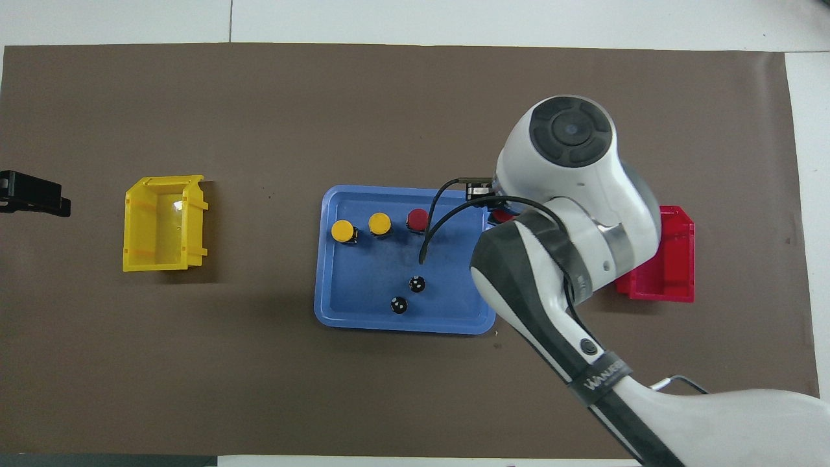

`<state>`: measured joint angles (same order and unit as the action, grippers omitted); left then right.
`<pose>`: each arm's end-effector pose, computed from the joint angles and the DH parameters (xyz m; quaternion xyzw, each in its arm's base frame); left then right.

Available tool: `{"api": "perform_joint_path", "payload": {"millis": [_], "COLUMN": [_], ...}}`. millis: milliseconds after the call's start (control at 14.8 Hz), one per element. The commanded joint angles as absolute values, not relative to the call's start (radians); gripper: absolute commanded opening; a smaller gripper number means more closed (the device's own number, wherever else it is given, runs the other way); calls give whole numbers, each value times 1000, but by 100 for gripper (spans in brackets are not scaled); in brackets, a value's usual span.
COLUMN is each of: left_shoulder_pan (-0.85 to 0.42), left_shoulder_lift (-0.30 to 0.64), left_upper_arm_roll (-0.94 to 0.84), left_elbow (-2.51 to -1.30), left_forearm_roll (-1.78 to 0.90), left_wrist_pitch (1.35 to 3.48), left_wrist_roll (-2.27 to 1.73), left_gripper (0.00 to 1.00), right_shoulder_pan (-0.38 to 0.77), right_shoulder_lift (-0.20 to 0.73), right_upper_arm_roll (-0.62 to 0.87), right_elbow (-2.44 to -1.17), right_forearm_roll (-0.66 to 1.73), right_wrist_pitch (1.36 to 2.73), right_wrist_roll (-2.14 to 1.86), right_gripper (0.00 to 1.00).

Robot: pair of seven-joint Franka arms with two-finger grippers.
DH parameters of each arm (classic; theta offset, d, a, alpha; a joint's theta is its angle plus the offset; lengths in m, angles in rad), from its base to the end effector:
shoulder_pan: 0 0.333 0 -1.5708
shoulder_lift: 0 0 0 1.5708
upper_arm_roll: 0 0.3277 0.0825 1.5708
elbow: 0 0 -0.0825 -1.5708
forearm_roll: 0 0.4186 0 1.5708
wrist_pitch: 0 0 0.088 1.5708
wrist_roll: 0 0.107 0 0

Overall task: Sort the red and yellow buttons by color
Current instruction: 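Drop the red button into the red bin while the left gripper reaches the tray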

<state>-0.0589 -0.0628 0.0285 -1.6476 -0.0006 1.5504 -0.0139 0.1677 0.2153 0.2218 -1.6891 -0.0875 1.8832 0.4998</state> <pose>0.5655 -0.0168 0.6319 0.9998 -0.0083 -0.0172 0.0008 0.6151 0.2349 0.4707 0.9989 -0.0436 0.0007 0.0196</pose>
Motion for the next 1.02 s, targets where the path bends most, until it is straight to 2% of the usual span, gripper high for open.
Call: {"api": "perform_joint_path", "payload": {"millis": [0,203,339,474,610,948], "left_shoulder_pan": [-63,-92,-208,-308,-379,-535], "left_shoulder_lift": [-87,-123,-132,-95,-72,104], "left_upper_arm_roll": [29,15,14,12,11,12], "left_elbow": [-1672,-1782,-1874,-1884,-1899,-1899], "left_forearm_roll": [-12,-12,-14,-12,-14,-15], "left_wrist_pitch": [1540,1644,1767,1816,1859,2009], "left_wrist_roll": [-17,-29,-162,-302,-391,-638], "left_gripper": [100,100,100,100,96,86], "right_shoulder_pan": [7,-156,-216,-247,-270,-287], "right_shoulder_lift": [106,-7,-66,-113,-144,-158], "right_upper_arm_roll": [232,232,230,230,227,227], "right_elbow": [-1742,-1888,-1998,-2132,-2213,-2290], "right_forearm_roll": [-80,-26,-6,-6,-6,-3], "right_wrist_pitch": [1821,1838,1906,2035,2107,2158], "right_wrist_roll": [288,41,-58,-121,-196,-198], "right_gripper": [21,21,21,21,21,21]}}
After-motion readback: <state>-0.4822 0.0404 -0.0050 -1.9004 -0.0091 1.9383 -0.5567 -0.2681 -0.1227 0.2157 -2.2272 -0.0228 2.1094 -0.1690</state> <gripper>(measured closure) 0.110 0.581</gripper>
